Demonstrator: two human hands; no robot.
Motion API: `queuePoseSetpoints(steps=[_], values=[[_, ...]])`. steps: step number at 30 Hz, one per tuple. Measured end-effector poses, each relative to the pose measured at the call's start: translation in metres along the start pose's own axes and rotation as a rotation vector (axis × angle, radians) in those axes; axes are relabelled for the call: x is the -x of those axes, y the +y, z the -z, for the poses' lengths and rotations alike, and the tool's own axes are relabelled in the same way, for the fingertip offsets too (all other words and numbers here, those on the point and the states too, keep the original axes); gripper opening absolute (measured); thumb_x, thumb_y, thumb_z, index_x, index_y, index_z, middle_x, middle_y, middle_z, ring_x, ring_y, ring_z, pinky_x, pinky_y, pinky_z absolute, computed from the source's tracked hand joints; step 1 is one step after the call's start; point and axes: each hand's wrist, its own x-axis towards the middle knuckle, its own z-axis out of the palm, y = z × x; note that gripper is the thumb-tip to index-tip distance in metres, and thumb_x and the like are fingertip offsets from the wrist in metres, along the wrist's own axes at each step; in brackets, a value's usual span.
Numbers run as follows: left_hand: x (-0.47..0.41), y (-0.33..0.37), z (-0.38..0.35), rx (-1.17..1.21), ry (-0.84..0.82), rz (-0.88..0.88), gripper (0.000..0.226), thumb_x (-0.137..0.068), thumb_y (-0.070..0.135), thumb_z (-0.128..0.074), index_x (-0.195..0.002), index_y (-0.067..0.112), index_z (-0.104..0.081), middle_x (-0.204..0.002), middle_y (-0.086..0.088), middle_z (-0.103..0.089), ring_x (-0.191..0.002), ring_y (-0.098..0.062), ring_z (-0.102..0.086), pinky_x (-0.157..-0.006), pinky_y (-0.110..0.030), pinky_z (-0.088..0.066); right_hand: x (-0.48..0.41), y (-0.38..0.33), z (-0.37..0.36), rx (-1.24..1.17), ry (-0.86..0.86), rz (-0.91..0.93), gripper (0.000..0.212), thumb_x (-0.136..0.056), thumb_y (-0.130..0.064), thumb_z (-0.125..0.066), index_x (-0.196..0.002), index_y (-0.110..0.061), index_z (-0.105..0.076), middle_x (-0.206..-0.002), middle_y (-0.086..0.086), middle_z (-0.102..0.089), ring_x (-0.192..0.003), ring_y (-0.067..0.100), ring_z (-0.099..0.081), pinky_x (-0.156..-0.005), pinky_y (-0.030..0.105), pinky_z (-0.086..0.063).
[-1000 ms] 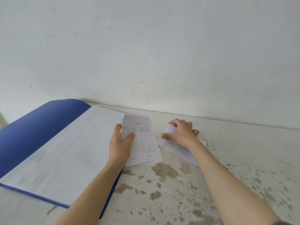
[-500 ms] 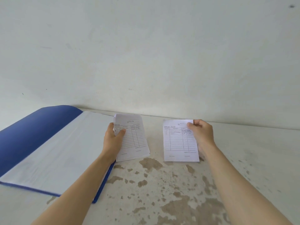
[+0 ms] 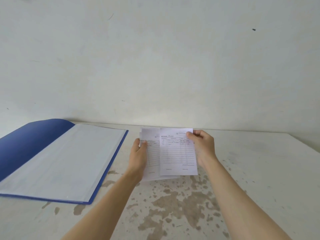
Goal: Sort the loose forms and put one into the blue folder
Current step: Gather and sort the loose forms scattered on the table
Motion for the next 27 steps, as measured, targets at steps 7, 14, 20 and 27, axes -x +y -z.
queuePoseSetpoints(steps=[7,14,20,27], values=[[0.014,0.002,-0.025,0.049,0.019,0.015,0.029,-0.100,0.040,-0.030,-0.104,0.018,-0.048,-0.097,-0.002,-0.059,-0.084,-0.019,-0.057,-0.070,-0.032,-0.047,0.013,0.013,-0.016,0.073,-0.031,-0.050,0.009,-0.084,-0.016,-0.067,-0.082,-0.009,-0.062,-0.079,0.003,-0.062,-0.074,0.019,-0.057,-0.069,0.031,-0.048],[0.007,0.002,-0.023,-0.057,-0.101,-0.012,0.014,-0.097,0.021,-0.045,-0.111,0.019,-0.048,-0.104,-0.003,-0.062,-0.089,-0.017,-0.061,-0.069,-0.028,-0.050,0.019,0.011,-0.021,-0.012,-0.092,-0.041,0.033,-0.082,-0.002,-0.066,-0.111,-0.014,-0.055,-0.085,-0.001,-0.068,-0.089,0.022,-0.066,-0.089,0.037,-0.051],[-0.008,0.020,-0.016,-0.078,-0.211,-0.097,0.017,-0.100,0.018,-0.040,-0.111,0.016,-0.053,-0.099,0.001,-0.062,-0.086,-0.012,-0.059,-0.068,-0.024,-0.046,0.013,0.008,-0.022,0.175,-0.140,0.252,0.056,-0.089,-0.005,-0.055,-0.133,-0.039,-0.043,-0.107,0.010,-0.064,-0.092,0.024,-0.061,-0.064,0.016,-0.046],[-0.017,0.031,-0.013,-0.068,-0.233,-0.273,0.021,-0.101,0.025,-0.039,-0.115,0.016,-0.051,-0.102,0.004,-0.060,-0.090,-0.009,-0.056,-0.073,-0.020,-0.045,0.009,0.003,-0.028,0.305,-0.151,0.492,0.063,-0.092,-0.005,-0.053,-0.139,-0.040,-0.030,-0.094,0.016,-0.058,-0.080,0.031,-0.056,-0.064,0.022,-0.044]])
